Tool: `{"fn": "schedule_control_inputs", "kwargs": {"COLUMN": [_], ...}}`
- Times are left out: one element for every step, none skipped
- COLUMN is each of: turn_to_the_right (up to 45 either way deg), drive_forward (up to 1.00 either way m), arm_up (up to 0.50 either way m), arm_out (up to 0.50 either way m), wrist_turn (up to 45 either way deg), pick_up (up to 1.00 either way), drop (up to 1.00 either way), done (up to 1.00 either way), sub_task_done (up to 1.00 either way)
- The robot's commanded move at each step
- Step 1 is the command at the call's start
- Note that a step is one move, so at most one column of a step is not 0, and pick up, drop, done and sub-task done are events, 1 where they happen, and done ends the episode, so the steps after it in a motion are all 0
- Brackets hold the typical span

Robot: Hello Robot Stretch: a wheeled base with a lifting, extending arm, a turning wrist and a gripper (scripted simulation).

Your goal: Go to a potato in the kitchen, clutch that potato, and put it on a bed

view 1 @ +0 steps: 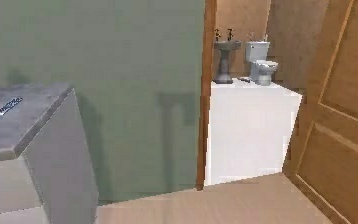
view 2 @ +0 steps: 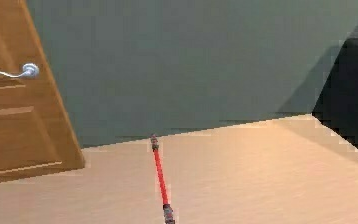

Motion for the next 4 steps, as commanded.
{"fn": "schedule_control_inputs", "kwargs": {"turn_to_the_right": [0.0,30.0,0.0,24.0], "drive_forward": [0.15,0.00,1.00,0.00], "arm_up": [0.00,0.00,0.00,0.00], "arm_out": [0.00,0.00,0.00,0.00], "wrist_turn": [0.0,0.0,0.0,0.0], "pick_up": [0.00,0.00,0.00,0.00], "drop": [0.00,0.00,0.00,0.00], "done": [0.00,0.00,0.00,0.00], "sub_task_done": [0.00,0.00,0.00,0.00]}}
